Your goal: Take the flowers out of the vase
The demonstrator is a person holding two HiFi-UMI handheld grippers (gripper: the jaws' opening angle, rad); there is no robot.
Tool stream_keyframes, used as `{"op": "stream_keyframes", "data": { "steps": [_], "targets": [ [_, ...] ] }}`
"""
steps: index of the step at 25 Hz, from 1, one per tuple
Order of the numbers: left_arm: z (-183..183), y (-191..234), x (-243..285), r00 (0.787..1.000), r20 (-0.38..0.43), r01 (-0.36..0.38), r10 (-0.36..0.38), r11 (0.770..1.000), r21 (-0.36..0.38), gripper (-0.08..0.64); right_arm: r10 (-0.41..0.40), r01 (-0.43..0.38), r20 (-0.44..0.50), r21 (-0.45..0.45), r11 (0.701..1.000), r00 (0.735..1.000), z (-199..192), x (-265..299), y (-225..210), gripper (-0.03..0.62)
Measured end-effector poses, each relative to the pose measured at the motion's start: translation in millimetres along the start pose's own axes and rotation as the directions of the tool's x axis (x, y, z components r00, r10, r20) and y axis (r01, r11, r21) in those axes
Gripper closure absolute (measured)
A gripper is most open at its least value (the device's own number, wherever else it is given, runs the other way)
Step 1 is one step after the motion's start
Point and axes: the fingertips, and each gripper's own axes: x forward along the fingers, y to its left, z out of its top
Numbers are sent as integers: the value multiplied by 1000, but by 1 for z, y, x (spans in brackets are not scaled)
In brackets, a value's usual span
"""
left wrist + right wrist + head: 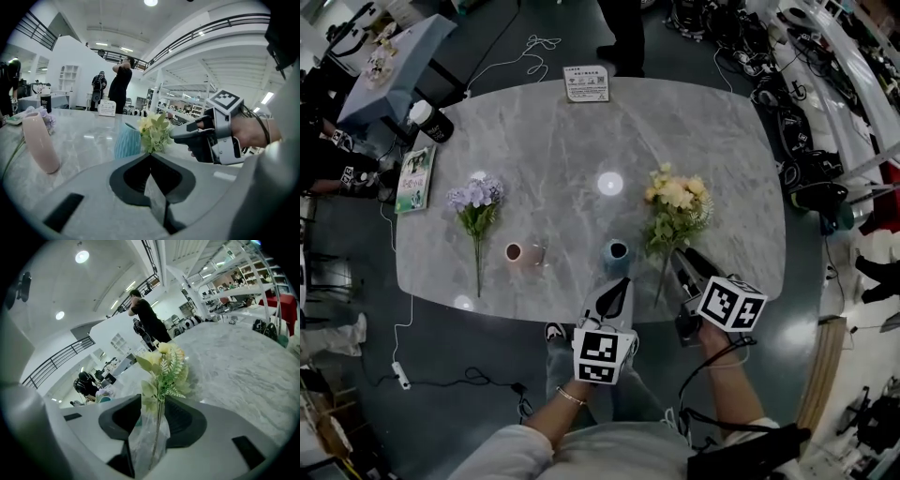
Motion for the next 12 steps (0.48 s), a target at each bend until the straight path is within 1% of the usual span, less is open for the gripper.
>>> {"op": "stream_keyframes", "data": {
  "steps": [2,4,9,12],
  "targets": [
    [11,5,-3,1000,24,-8,8,1000,7,551,-15,17,33,-66,998,999,11,-6,8,468],
    [21,11,-8,999,49,-21,20,1000,15,551,-27,36,74,-109,993,997,22,-12,17,468],
    [44,21,-28,993,103,-55,54,998,6,551,-31,54,166,-136,989,986,36,-36,42,472],
    [58,24,-40,990,131,-61,60,998,10,551,-43,76,216,-146,986,975,41,-51,54,506]
  ]
}}
